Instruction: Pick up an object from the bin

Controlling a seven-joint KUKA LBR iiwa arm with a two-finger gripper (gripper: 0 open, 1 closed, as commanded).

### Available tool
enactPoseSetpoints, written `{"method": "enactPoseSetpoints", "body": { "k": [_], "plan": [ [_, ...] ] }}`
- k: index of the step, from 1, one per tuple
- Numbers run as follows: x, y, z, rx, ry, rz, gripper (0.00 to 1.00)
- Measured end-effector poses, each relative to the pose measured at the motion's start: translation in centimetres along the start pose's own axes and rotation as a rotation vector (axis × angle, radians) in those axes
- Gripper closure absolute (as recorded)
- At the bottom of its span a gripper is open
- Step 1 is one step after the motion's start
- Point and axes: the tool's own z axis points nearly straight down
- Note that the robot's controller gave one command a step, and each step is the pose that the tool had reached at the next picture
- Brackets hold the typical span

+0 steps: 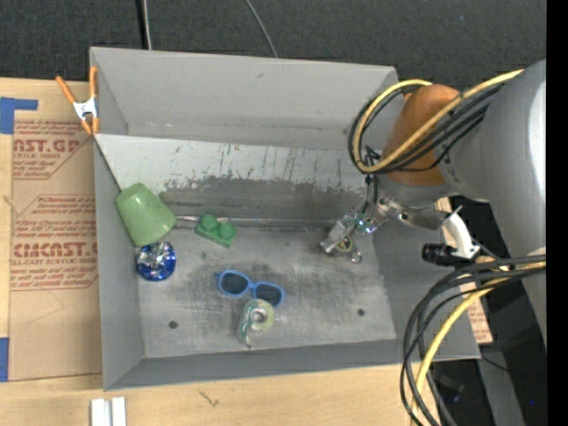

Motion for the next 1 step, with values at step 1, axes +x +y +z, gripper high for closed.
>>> {"method": "enactPoseSetpoints", "body": {
  "k": [1],
  "plan": [
    [0.01, 0.05, -2.58, -0.002, 0.000, -0.001, 1.00]
  ]
}}
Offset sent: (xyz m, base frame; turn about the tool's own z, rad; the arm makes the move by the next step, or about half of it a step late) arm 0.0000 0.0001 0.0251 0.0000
